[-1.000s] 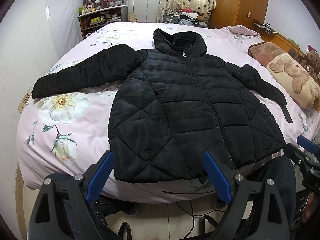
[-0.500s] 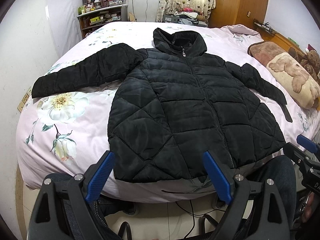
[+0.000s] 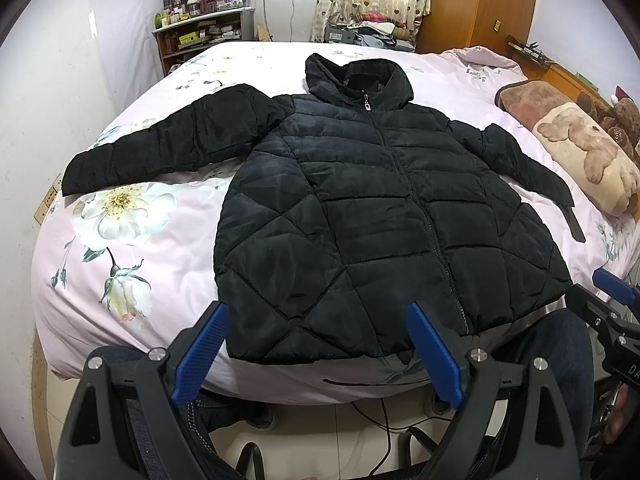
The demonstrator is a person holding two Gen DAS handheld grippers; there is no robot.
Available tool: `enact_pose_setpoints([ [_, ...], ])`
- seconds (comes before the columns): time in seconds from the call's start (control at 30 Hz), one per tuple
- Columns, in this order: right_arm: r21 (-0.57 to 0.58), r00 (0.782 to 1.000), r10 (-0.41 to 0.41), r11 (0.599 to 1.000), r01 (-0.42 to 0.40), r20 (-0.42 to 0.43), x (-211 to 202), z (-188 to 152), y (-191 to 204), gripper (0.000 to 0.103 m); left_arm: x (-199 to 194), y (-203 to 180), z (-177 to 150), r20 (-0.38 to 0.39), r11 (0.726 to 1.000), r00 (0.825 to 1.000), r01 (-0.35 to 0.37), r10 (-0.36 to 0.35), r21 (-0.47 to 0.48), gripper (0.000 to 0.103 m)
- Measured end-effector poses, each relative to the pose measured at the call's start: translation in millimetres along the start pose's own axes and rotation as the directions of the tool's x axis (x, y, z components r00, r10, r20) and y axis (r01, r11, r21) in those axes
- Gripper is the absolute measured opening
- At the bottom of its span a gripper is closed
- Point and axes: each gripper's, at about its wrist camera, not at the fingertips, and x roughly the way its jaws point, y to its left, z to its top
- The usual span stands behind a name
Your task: Fold large clothes
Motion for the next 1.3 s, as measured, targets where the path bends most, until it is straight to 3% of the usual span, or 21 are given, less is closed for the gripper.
enact_pose_setpoints([
  [1.3,-0.01,1.0,0.0,1.0,0.0,-0.018,11,1,4,0.083,14,10,5,-0.02,1.0,0.999,-0.025,0.025,-0.005,0.091],
])
